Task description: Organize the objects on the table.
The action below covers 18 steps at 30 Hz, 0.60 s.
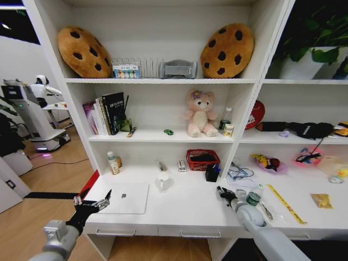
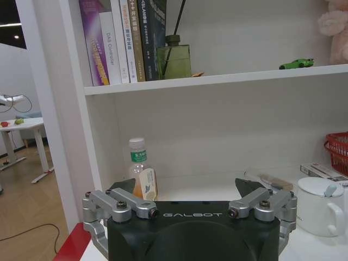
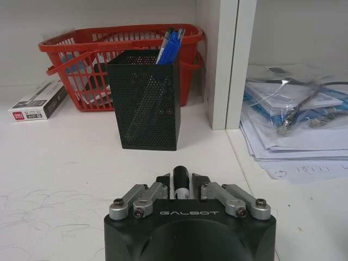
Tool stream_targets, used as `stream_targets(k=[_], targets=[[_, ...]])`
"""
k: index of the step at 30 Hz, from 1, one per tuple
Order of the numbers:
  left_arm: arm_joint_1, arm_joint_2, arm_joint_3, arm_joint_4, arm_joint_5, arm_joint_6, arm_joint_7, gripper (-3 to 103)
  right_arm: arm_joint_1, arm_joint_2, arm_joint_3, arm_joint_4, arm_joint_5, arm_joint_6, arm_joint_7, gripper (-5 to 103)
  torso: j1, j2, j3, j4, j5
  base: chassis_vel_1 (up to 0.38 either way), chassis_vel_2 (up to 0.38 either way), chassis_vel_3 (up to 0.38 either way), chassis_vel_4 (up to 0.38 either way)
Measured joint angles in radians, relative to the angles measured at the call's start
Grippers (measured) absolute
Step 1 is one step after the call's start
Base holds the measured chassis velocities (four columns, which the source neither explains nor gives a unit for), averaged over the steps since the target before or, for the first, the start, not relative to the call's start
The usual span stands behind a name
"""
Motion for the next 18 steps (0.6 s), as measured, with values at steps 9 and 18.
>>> stream_targets(k=[9, 18], targets=[[0.000, 0.000, 0.000, 0.000, 0.000, 0.000, 0.000, 100, -0.025, -0.008, 0.041, 0.061, -0.064, 0.074, -0.034, 12, 0.000, 0.000, 0.000, 0.0000, 0.0002, 0.000, 0.000, 0.000, 0.000], [0.000, 0.000, 0.000, 0.000, 0.000, 0.000, 0.000, 100, 0.004, -0.027, 0.058, 0.139, -0.344, 0.432, -0.157, 12, 0.000, 0.000, 0.000, 0.0000, -0.0002, 0.000, 0.000, 0.000, 0.000]])
